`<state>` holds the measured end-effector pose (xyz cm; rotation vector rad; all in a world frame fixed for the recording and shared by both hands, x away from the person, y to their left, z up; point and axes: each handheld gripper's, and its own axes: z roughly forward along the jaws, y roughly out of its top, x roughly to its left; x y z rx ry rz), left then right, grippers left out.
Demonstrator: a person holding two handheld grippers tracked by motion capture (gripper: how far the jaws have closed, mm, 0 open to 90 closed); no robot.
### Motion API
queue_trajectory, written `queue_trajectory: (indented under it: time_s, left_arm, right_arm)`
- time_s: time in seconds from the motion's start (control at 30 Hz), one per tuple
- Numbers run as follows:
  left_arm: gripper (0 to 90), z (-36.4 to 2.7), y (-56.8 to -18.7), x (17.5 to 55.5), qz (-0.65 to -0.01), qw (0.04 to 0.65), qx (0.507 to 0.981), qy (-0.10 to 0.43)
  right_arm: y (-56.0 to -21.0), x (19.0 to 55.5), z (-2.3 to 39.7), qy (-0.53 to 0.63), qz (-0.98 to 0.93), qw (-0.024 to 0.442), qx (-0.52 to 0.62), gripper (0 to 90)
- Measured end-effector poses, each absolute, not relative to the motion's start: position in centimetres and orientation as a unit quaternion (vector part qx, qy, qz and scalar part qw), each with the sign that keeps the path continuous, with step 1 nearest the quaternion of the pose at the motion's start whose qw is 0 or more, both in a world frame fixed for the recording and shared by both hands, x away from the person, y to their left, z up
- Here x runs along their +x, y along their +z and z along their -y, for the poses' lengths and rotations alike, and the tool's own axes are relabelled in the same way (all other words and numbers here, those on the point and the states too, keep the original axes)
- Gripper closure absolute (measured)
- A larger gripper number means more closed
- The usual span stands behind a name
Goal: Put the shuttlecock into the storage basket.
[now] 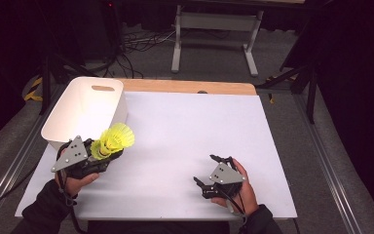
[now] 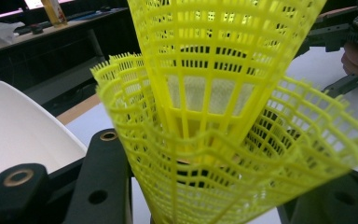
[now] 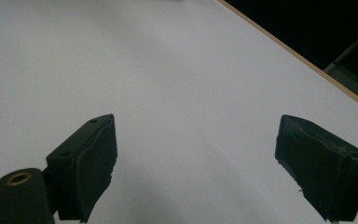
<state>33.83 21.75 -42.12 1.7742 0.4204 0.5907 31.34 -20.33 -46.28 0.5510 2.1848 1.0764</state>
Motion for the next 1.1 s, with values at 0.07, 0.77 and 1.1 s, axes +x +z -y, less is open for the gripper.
queue_trajectory:
  time_s: [0.07, 0.77, 1.1]
  left_arm:
    - [54.9, -21.8, -42.1, 33.8, -0.180, 0.576, 0.757, 0.252]
    - [55.0, -22.5, -41.2, 33.5, -0.181, 0.584, 0.745, 0.268]
    - [55.0, -23.1, -41.0, 33.5, -0.189, 0.589, 0.738, 0.270]
  right_arm:
    - [-46.3, 31.3, 20.3, 0.410, -0.829, 0.316, 0.210, 13.7]
    - [-46.3, 31.4, 20.4, 0.410, -0.829, 0.317, 0.211, 13.7]
    - [-46.3, 31.4, 20.5, 0.411, -0.828, 0.318, 0.212, 13.7]
